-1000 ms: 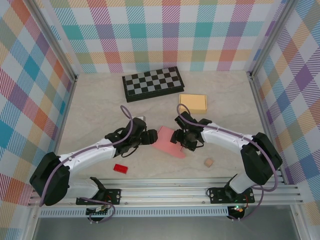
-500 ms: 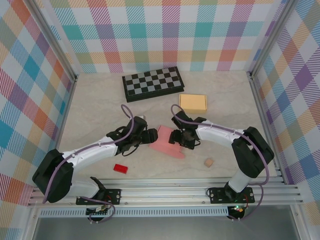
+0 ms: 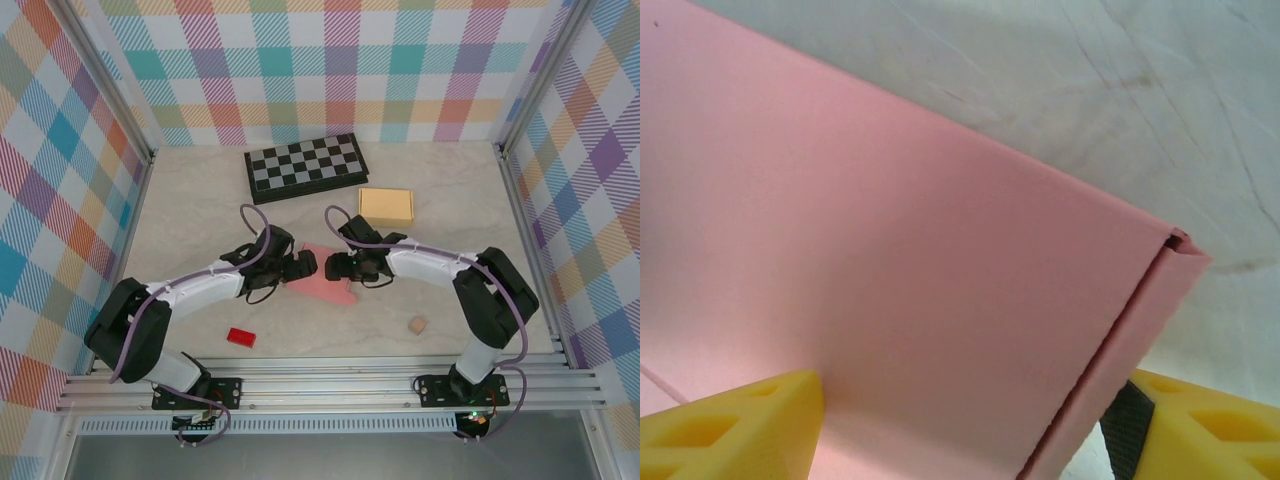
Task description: Fold the paper box
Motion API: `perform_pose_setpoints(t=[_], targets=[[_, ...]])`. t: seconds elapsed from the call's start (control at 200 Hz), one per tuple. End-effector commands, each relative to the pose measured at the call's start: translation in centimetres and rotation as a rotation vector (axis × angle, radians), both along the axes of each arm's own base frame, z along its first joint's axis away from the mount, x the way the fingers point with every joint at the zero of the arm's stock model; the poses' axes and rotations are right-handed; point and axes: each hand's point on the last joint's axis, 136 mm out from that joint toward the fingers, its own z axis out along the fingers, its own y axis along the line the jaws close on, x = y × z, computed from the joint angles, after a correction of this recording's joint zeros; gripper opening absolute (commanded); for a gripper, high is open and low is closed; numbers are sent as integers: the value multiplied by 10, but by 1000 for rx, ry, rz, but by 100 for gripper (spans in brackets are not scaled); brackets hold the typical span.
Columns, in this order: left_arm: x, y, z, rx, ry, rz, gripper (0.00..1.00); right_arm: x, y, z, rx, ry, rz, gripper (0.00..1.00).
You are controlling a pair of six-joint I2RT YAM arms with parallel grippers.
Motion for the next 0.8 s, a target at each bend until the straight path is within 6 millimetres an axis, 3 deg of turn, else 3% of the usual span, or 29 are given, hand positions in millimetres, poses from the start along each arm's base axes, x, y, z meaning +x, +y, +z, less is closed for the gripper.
perform_pose_setpoints(t=[0.0, 0.535, 0.795], targets=[[15, -8, 11, -83, 0, 23, 100, 15, 15, 14, 62, -71, 83, 74], [26, -16, -15, -7, 123, 10, 100, 26, -1, 4, 79, -50, 89, 74], [14, -20, -24, 4, 195, -19, 100, 25, -6, -5, 60, -26, 73, 73]])
